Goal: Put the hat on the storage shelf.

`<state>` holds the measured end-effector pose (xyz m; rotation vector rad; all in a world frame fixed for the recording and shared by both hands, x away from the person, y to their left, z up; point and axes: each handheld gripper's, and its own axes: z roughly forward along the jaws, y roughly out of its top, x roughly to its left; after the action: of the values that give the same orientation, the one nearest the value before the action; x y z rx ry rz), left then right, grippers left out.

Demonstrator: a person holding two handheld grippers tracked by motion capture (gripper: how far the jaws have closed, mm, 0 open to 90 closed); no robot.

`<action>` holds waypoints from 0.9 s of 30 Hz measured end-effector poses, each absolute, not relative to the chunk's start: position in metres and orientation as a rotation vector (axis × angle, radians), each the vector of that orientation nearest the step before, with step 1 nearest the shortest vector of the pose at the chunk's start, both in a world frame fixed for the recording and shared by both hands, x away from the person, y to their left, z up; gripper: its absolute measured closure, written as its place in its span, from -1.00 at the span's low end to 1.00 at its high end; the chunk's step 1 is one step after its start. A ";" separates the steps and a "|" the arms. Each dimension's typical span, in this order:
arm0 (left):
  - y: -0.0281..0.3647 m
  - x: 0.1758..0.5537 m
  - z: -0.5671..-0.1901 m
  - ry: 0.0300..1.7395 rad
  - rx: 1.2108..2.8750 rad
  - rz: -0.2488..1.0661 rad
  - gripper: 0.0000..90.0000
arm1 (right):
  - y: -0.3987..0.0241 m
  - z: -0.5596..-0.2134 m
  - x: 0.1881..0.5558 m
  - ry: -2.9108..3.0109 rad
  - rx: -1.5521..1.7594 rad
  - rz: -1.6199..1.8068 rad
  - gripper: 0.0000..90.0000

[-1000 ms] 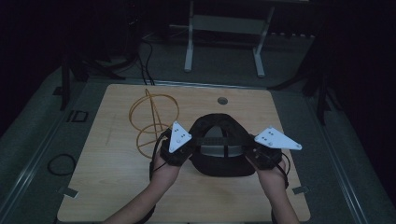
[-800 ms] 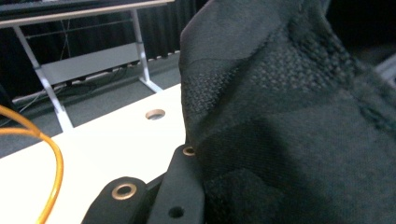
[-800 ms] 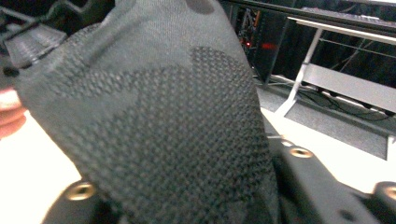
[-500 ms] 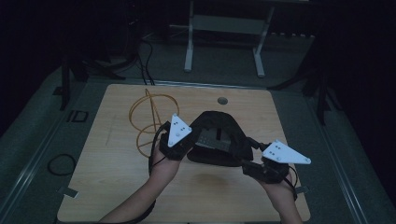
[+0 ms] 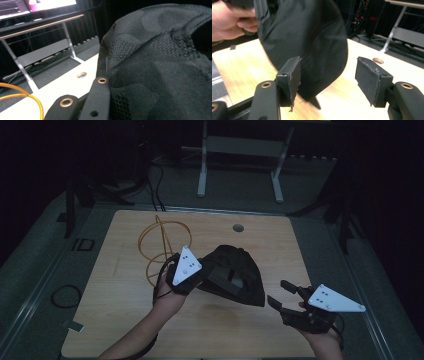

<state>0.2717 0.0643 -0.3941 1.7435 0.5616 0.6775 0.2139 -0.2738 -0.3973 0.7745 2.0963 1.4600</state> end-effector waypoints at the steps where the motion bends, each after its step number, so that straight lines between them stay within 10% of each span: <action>1: 0.066 0.271 -0.394 0.531 1.749 0.670 0.99 | -0.275 -0.395 0.214 2.092 0.758 1.469 -0.18; 20: 0.087 0.260 -0.412 0.060 1.778 0.315 0.99 | -0.225 -0.382 0.208 2.297 0.328 1.441 -0.08; 27: 0.090 0.259 -0.412 0.043 1.759 0.295 0.98 | -0.214 -0.381 0.209 2.315 0.228 1.474 0.29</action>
<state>0.2586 0.0897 -0.4120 1.7592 0.0426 0.2948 0.2085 -0.2142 -0.3809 0.2285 2.3150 1.4744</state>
